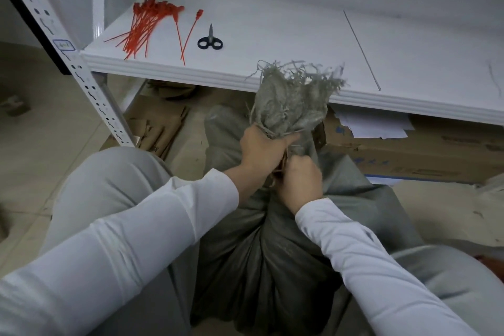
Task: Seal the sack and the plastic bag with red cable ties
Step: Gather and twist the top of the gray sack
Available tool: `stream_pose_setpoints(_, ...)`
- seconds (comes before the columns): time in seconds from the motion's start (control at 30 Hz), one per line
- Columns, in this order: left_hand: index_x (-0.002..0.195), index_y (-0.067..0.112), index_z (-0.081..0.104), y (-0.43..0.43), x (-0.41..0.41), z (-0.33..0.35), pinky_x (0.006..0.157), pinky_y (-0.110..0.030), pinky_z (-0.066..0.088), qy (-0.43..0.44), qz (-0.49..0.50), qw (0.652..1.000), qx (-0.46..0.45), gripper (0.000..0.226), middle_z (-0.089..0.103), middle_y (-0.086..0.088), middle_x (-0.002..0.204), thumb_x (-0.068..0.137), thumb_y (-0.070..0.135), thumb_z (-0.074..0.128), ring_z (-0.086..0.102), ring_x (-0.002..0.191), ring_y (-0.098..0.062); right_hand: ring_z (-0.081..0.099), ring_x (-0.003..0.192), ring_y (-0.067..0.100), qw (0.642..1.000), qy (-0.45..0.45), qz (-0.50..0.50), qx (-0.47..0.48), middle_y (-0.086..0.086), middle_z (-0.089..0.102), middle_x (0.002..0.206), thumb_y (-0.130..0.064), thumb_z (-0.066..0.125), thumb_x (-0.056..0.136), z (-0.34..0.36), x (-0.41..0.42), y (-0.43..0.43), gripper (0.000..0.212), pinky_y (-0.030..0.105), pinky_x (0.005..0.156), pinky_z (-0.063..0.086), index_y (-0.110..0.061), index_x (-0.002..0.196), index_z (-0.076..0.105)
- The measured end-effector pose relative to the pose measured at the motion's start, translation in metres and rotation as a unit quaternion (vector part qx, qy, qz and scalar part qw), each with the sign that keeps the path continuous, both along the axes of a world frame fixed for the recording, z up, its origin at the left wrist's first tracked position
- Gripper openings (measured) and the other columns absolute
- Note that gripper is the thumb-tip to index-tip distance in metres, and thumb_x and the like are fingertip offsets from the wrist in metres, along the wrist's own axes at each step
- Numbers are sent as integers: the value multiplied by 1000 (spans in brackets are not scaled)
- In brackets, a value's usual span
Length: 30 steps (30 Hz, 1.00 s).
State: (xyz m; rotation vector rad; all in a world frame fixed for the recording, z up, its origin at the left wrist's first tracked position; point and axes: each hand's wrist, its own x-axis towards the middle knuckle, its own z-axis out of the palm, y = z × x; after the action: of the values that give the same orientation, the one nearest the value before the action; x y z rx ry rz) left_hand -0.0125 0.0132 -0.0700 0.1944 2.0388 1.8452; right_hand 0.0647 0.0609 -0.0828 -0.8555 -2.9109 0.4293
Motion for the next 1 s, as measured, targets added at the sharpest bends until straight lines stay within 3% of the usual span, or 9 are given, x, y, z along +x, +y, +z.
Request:
stream_pose_setpoints(0.17,107,7,68,0,-11,7,81,-31,58,-119,-13,983,136,40,72,-5,103,71,12,83,70,92,-18,68,95,20,974,96,21,-204,7,72,103,-27,86,65,22,3,37,54,31,84,54,-10,113,67)
stream_pose_setpoints(0.27,117,6,67,-1,-18,5,91,-35,55,-94,-79,982,144,47,71,-5,111,73,13,82,68,102,-17,65,99,10,905,200,-3,-376,-1,64,117,-15,91,57,33,10,59,92,23,85,55,-8,137,44)
stream_pose_setpoints(0.33,121,7,64,-2,-22,4,98,-38,51,-67,-146,979,128,52,69,-3,117,74,20,82,66,107,-16,59,116,13,880,250,22,-404,-1,56,132,-25,92,52,36,11,68,115,34,95,52,-17,147,27)
stream_pose_setpoints(0.4,126,12,62,-2,-20,6,102,-40,48,-42,-202,973,107,54,67,0,122,77,30,78,63,113,-14,49,129,10,899,246,64,-356,-5,50,140,-38,94,48,36,12,68,125,41,105,45,-24,150,22)
stream_pose_setpoints(0.5,122,19,63,-2,-19,10,102,-42,47,5,-243,969,50,43,67,2,121,85,41,66,61,114,-14,49,126,3,915,218,112,-319,-13,55,131,-27,94,49,33,9,61,110,41,106,44,-24,143,36)
stream_pose_setpoints(0.6,108,24,61,-2,-19,15,98,-42,50,4,-268,963,17,17,67,0,113,98,31,48,63,108,-16,54,121,3,922,237,124,-279,-11,59,127,-27,94,52,35,6,53,97,33,104,45,-26,136,45)
stream_pose_setpoints(0.8,132,18,51,3,-14,16,102,-38,48,-6,-300,954,-19,38,59,-2,130,101,37,37,58,115,-13,61,86,-4,935,285,41,-209,-11,67,94,-24,94,48,42,3,41,70,6,76,46,-22,112,64)
stream_pose_setpoints(0.9,121,26,51,6,-14,21,95,-22,44,44,-298,954,-12,22,55,5,127,102,25,39,53,110,-6,65,90,17,953,275,-4,-128,-2,71,90,-24,87,57,43,-5,43,46,21,70,49,-19,99,68)
stream_pose_setpoints(1.0,119,6,54,5,-22,20,75,-23,47,95,-235,966,-55,26,59,-10,120,96,16,50,53,98,-14,62,92,37,975,216,-41,-39,10,71,92,-27,75,68,42,-16,44,24,31,65,43,-17,87,65)
